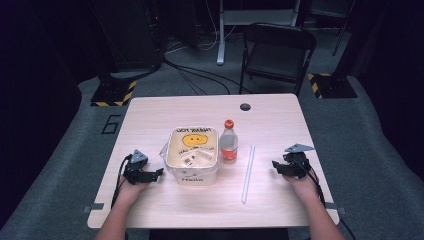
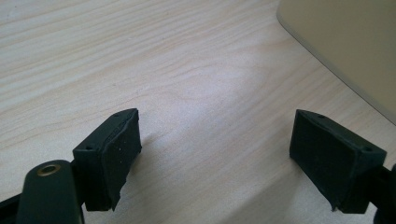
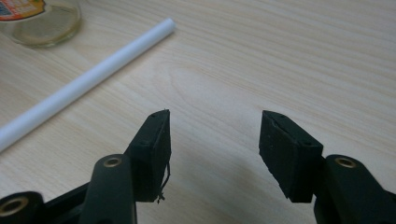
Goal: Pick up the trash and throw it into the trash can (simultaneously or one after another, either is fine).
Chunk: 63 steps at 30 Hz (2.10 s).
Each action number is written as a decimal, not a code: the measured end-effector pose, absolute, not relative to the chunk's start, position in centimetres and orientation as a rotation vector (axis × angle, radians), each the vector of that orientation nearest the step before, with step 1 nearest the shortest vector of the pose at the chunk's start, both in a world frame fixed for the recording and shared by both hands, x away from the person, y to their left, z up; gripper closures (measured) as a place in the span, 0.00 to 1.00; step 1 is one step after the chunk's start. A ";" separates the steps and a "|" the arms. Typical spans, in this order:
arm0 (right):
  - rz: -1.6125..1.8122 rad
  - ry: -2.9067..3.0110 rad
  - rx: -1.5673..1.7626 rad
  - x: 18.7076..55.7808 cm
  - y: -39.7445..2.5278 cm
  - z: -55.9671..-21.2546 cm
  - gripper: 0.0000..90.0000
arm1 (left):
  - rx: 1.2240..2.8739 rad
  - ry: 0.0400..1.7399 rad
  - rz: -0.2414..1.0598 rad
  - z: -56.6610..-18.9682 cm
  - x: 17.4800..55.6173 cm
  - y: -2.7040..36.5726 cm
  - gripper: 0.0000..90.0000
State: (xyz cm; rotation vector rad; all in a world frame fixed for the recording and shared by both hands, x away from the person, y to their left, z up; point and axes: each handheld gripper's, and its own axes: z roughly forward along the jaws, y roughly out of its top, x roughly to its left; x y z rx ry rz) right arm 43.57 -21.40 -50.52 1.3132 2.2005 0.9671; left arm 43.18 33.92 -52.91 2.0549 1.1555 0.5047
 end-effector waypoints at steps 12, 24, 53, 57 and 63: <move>1.019 2.251 1.255 42.9 -19.9 -48.6 0.45 | 2.060 1.156 0.501 -52.9 43.3 33.9 0.18; 1.096 2.269 1.215 43.1 -18.6 -46.6 0.44 | 2.046 1.158 0.510 -53.0 43.3 33.8 0.18; 1.189 2.303 1.073 44.1 -14.9 -42.6 0.43 | 2.045 1.158 0.509 -53.0 43.3 33.8 0.18; 1.195 2.306 1.061 44.2 -14.4 -42.3 0.43 | 2.044 1.158 0.510 -53.0 43.3 33.8 0.18; 1.207 2.316 1.037 44.5 -13.6 -41.8 0.43 | 2.046 1.157 0.510 -53.0 43.3 33.8 0.18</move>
